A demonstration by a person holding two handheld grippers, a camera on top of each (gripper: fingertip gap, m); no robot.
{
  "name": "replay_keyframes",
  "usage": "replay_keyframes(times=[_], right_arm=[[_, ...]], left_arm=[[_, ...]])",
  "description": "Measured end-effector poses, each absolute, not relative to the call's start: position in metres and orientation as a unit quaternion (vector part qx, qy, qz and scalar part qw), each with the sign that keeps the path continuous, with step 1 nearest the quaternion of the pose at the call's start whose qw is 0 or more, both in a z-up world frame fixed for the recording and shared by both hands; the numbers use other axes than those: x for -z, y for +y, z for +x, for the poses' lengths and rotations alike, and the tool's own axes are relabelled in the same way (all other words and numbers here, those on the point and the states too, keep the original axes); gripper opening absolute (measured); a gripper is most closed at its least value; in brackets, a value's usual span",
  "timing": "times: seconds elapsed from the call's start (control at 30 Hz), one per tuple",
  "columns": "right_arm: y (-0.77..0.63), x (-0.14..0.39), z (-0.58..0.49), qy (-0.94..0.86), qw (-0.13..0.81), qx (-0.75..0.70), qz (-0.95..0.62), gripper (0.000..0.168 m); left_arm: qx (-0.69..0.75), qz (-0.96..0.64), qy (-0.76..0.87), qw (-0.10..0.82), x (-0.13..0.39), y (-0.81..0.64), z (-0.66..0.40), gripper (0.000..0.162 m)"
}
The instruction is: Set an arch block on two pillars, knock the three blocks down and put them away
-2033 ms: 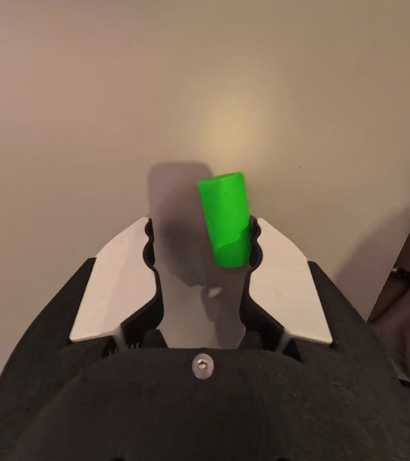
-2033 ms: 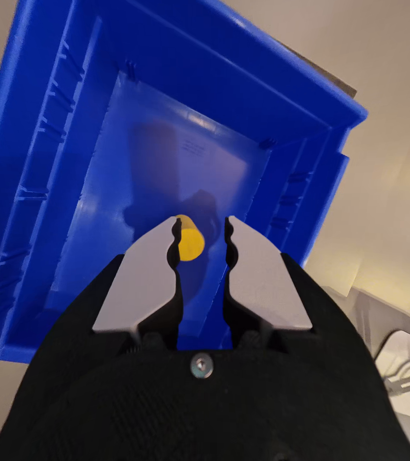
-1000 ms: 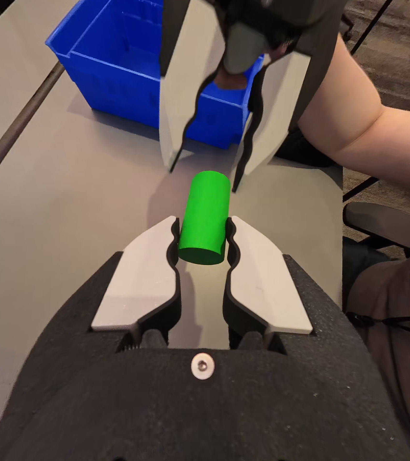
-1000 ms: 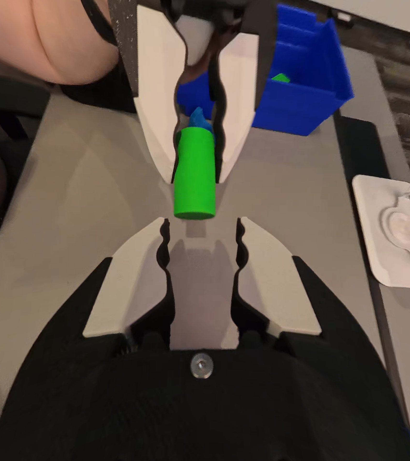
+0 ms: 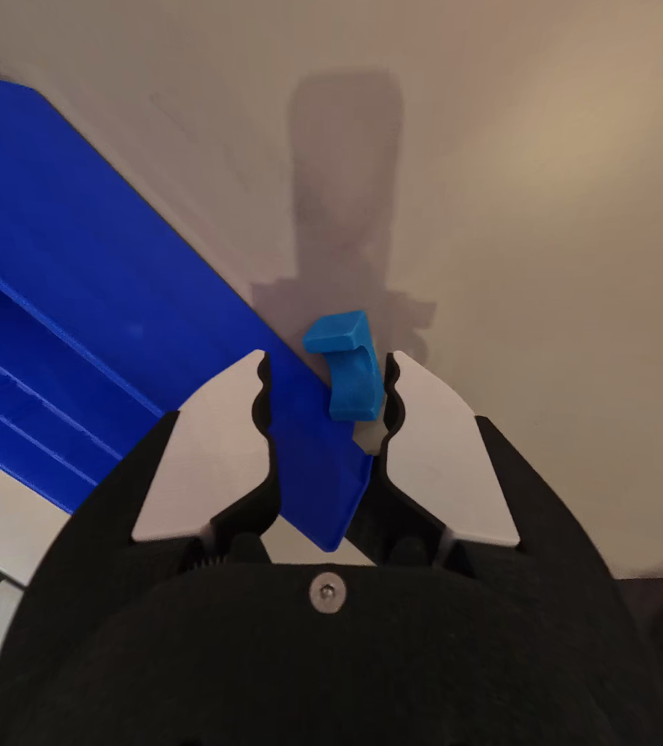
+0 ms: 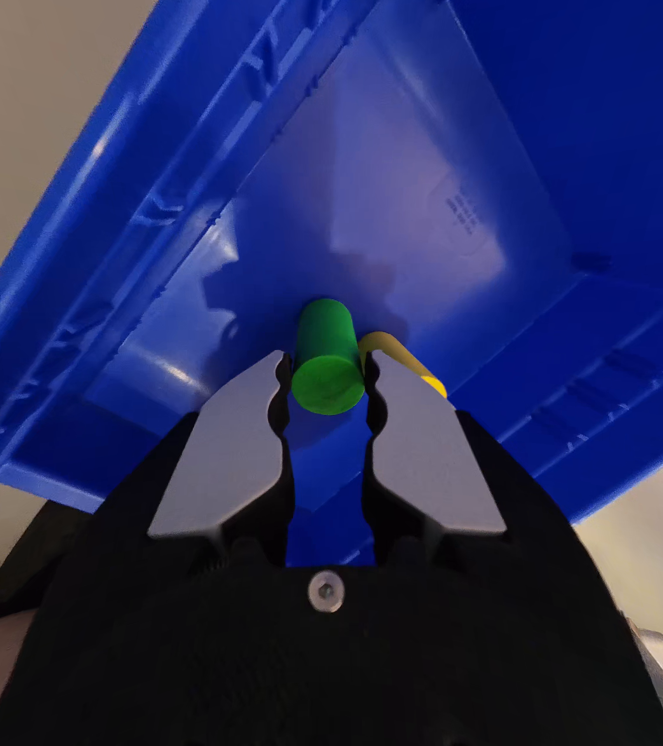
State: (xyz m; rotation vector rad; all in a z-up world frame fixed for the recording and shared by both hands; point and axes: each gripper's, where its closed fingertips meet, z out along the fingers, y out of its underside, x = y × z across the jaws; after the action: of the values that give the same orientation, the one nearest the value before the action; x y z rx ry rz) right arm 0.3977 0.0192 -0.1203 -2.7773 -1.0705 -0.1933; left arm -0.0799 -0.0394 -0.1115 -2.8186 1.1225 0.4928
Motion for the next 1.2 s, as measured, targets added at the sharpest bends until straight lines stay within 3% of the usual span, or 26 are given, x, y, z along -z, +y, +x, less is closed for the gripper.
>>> replay_keyframes(times=[0.27, 0.63, 0.87, 1.2], right_arm=[[0.036, 0.112, 0.402, -0.358, 0.118, 0.096, -0.921, 0.046], [0.034, 0.114, 0.402, -0.367, 0.112, 0.094, -0.919, 0.046], [0.03, 0.121, 0.403, -0.372, 0.092, 0.095, -0.919, 0.046], [0.026, 0.126, 0.403, -0.381, 0.075, 0.096, -0.916, 0.046]], left_arm=[[-0.164, -0.909, 0.38, 0.042, 0.112, -0.04, -0.066, 0.054], [-0.171, -0.928, 0.329, -0.025, 0.135, -0.043, -0.084, 0.064], [-0.161, -0.932, 0.321, -0.053, 0.142, -0.05, -0.087, 0.057], [-0.165, -0.929, 0.319, -0.088, 0.153, -0.054, -0.092, 0.058]])
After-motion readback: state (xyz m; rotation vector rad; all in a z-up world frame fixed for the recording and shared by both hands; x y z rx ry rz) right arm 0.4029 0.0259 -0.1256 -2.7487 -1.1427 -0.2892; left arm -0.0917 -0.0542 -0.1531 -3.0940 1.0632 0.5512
